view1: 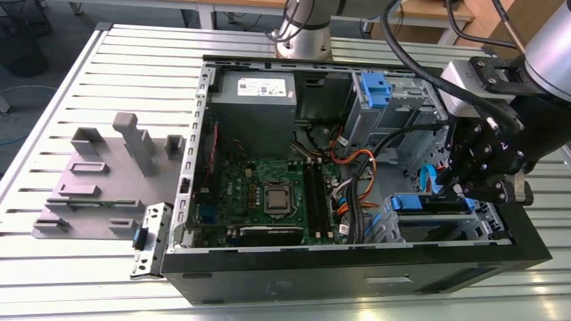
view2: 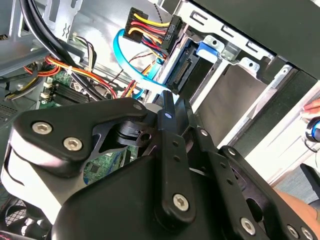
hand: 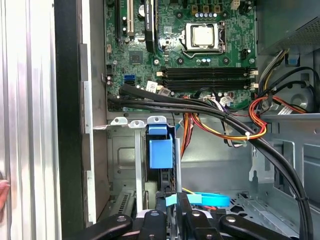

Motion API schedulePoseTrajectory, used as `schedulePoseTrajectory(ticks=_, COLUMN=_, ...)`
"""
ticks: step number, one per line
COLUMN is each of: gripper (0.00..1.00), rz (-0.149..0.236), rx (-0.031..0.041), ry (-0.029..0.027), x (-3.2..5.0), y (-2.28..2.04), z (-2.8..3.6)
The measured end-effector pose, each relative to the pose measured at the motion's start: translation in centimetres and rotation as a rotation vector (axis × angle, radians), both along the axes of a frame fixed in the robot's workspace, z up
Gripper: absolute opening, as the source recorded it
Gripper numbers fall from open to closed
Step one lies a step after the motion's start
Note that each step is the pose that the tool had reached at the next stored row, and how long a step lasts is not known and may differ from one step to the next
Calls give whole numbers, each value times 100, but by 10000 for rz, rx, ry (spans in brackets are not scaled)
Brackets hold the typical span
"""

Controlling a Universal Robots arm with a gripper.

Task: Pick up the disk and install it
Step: 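Insert the first disk wire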

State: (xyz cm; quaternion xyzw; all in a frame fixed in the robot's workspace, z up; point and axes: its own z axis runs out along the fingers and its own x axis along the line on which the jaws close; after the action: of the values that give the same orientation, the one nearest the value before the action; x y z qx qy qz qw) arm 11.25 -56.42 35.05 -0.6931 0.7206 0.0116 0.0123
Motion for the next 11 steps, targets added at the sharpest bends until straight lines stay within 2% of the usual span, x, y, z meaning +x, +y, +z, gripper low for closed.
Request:
schedulePoseTrajectory(ticks=6, gripper=24, rz=0, rx=2, ry=1, x=88, y=0, z=-4)
schedulePoseTrajectory(ticks=11, gripper=24, rz=-1, rx=2, ry=1, x=94, y=0, z=-4)
